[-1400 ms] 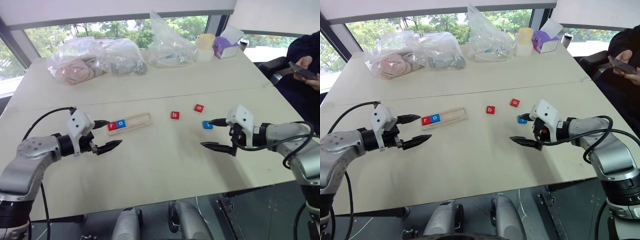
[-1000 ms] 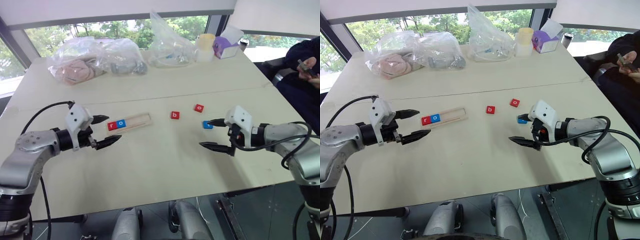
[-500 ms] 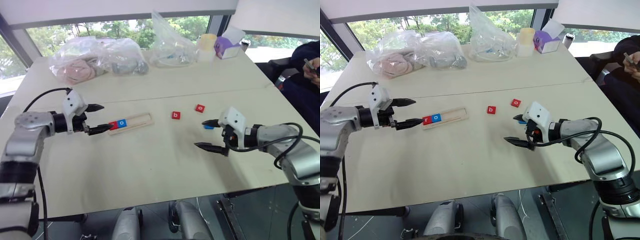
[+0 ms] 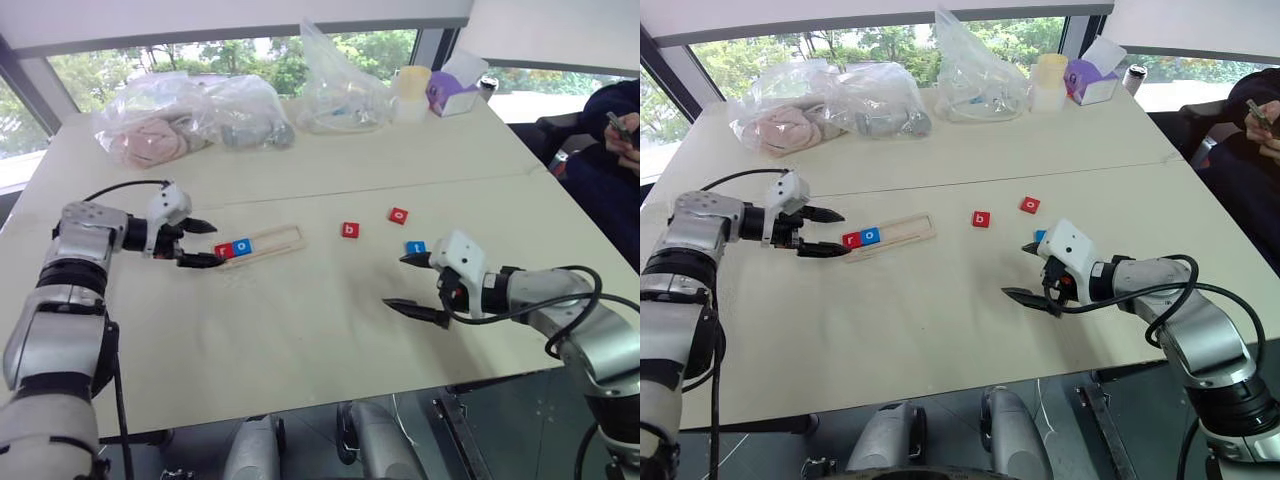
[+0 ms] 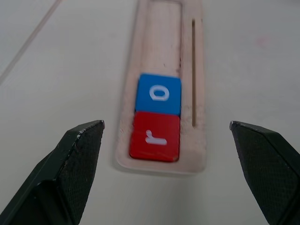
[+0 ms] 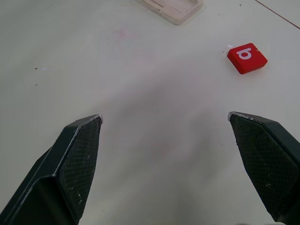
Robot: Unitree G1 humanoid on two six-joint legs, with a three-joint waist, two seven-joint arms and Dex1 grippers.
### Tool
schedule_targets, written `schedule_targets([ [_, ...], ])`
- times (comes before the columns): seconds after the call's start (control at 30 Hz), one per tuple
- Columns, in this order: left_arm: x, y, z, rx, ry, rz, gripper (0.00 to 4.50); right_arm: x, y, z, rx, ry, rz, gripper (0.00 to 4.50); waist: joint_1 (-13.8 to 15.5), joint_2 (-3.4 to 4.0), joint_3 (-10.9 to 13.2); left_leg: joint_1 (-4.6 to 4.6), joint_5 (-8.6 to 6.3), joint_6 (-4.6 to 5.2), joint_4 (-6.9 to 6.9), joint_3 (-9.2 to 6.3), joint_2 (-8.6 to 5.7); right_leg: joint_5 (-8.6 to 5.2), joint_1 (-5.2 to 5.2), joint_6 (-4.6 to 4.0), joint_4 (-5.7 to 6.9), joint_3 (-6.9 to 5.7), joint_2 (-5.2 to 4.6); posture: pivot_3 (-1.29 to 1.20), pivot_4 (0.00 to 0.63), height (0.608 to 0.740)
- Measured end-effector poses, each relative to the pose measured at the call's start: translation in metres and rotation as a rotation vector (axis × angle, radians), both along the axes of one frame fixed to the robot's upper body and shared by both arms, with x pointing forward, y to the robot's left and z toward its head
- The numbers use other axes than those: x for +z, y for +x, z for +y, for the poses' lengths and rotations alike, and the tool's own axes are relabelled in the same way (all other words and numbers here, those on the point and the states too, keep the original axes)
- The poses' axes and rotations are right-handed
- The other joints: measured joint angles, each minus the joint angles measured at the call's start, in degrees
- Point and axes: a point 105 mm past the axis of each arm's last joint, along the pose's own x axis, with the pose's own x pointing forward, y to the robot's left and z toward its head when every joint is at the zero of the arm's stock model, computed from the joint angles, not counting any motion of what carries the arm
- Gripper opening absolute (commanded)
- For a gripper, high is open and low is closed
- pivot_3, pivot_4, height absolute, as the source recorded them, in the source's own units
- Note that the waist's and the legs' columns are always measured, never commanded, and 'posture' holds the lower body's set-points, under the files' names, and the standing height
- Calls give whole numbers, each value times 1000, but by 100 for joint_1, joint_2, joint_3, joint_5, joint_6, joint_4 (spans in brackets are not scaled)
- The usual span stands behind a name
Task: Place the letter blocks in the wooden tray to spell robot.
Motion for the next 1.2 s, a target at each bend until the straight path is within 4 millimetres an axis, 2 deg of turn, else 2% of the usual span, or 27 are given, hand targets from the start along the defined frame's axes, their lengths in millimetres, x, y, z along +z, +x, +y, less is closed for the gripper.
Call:
schedule_targets([
  [0.73,-17,13,-12,-2,134,-82,4500,2,-7,-4,-22,-19,1,4441,6,-2,-2,10,0,0,3,0,0,1,5,2,15,1,-1,0,150,740],
  [0.9,-21,16,-11,20,163,-89,4500,2,-7,-5,-25,-26,2,4441,11,-4,-3,72,0,0,3,0,0,-5,58,-2,34,3,-2,0,150,740],
  [1.2,-25,16,-9,38,178,-62,4500,2,-7,-5,-32,-28,-5,4441,-8,1,-12,86,0,-1,2,-2,2,-19,102,-22,33,2,-2,0,150,740],
])
